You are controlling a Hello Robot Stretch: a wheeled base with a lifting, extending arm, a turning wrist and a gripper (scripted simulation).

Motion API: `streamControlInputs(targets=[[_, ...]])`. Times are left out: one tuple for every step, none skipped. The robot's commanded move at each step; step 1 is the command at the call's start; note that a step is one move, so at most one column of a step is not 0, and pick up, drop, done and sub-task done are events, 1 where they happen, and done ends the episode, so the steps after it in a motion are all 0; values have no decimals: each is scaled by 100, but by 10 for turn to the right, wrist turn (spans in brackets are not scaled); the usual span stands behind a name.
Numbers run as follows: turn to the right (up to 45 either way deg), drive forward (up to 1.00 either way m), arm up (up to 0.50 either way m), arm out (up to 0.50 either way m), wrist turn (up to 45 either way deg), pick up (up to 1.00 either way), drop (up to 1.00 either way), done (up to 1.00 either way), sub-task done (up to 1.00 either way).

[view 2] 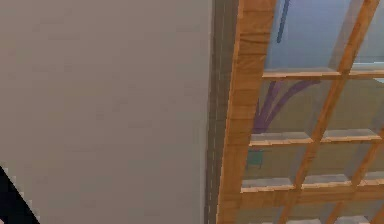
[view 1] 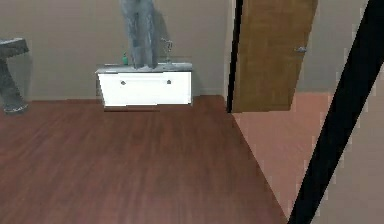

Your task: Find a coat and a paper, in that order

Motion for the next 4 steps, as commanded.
streamControlInputs(targets=[[120, 0, 0, 0, 0, 0, 0, 0, 0], [0, 100, 0, 0, 0, 0, 0, 0, 0], [0, 60, 0, 0, 0, 0, 0, 0, 0], [450, 0, 0, 0, 0, 0, 0, 0, 0]])
